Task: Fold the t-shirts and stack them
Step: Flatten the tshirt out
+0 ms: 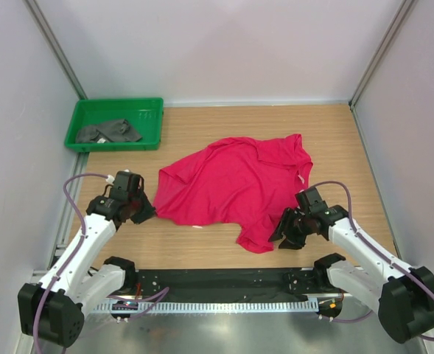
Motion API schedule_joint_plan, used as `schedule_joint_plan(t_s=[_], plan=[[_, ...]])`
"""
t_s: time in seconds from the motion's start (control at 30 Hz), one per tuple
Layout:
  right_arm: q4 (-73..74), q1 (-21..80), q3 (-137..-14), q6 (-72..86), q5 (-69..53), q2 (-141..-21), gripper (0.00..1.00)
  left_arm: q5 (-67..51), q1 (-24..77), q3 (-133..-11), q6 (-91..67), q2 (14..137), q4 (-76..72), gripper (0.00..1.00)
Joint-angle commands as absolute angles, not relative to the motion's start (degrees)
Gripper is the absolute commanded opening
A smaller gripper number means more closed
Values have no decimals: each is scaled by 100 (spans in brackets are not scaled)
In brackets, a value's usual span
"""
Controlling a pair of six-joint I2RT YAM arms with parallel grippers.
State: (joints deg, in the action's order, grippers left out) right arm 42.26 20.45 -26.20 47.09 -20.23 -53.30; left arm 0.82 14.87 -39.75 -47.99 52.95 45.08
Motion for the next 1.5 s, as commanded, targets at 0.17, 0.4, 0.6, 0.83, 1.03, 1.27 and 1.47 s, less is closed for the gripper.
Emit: schedule_joint_plan(t_s=[0.17, 0.4, 0.6, 0.83, 1.03, 1.27, 1.47], plan=[[3666, 2039, -2452, 4325, -2039, -5783, 49, -106, 1459, -3981, -4834, 5291, 4474, 0], [3376, 2039, -2575, 3955, -2038, -6398, 47, -97, 1459, -3981, -4843, 5352, 4412, 0], [3199, 2039, -2584, 3859, -2110, -6478, 48, -97, 1459, -3964, -4904, 5361, 4351, 0], [3217, 2039, -2654, 3665, -2074, -6732, 51, -132, 1459, -3885, -5001, 5370, 4254, 0], [2945, 2039, -2663, 3735, -2083, -6978, 41, -132, 1459, -3867, -5080, 5282, 4280, 0], [3126, 2022, -2872, 4113, -2040, -6374, 1, -105, 1459, -3946, -5203, 5001, 4491, 0], [4365, 1662, -4802, 4210, -986, -5160, 1, 208, 1450, -4516, -5256, 4501, 4956, 0]])
